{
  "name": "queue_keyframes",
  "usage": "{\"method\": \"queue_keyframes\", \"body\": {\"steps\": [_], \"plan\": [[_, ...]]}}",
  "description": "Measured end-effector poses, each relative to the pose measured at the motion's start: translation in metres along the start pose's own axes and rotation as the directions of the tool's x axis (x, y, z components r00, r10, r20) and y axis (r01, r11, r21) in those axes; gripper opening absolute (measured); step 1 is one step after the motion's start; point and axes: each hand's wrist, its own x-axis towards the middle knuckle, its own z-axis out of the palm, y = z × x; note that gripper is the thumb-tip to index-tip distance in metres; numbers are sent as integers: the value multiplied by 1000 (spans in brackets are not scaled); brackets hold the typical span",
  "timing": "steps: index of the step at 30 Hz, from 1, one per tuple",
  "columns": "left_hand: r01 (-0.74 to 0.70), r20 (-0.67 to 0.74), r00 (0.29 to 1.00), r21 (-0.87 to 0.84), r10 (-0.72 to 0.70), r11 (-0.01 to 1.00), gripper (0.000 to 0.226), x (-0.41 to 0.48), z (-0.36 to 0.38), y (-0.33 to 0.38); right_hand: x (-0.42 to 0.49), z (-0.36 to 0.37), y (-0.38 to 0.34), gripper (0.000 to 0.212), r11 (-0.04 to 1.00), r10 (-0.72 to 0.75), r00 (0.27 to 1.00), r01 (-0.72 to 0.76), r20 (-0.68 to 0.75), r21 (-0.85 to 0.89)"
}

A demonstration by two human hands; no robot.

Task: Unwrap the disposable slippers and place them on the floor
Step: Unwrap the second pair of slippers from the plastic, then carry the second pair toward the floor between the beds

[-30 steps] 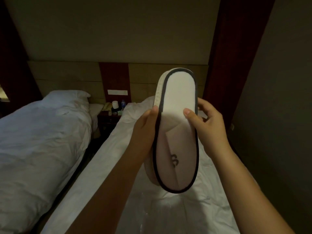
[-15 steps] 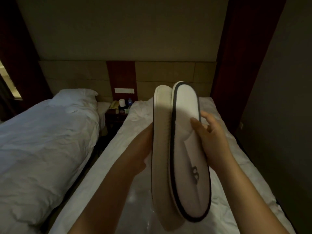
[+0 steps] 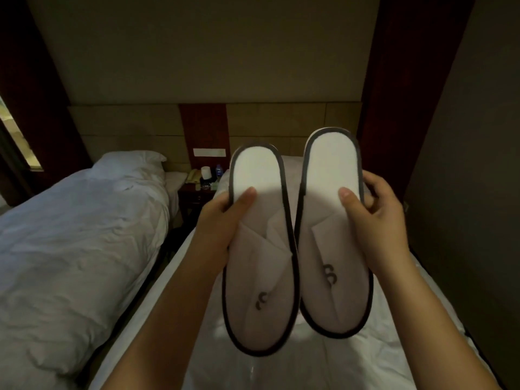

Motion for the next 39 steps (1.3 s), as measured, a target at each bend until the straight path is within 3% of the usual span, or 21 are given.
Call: {"method": "queue_keyframes", "body": {"steps": [5,9,14,18,24,29,34,37,39], "plan": [[-76,-32,996,87,79,993,18,-1,2,6,-4,-6,-2,45,1000,23,999,-23,-23,16],[-62,-14,998,61,63,996,33,0,3,5,-4,-13,-4,40,999,34,998,-31,-59,42],[-185,42,982,96,181,978,64,3,1,0,-3,-11,-1,44,999,38,999,-37,11,-5],[-292,73,956,166,284,942,59,3,0,-3,-2,-9,4,41,997,68,997,-67,35,-36],[-345,58,938,210,341,915,58,4,-5,-16,-6,0,17,37,988,81,993,-69,85,-135],[-312,13,948,239,319,919,59,4,-13,-26,-5,8,34,34,992,12,990,6,140,-125],[-237,6,971,119,238,964,60,-9,-19,-35,-8,11,46,39,991,101,984,-87,145,-104],[-230,-13,969,324,248,917,47,-20,-20,-48,-13,5,52,40,990,135,983,-130,122,-48],[-163,-61,979,345,195,925,35,-25,-15,-57,-14,8,52,35,985,166,976,-171,138,21]]}}
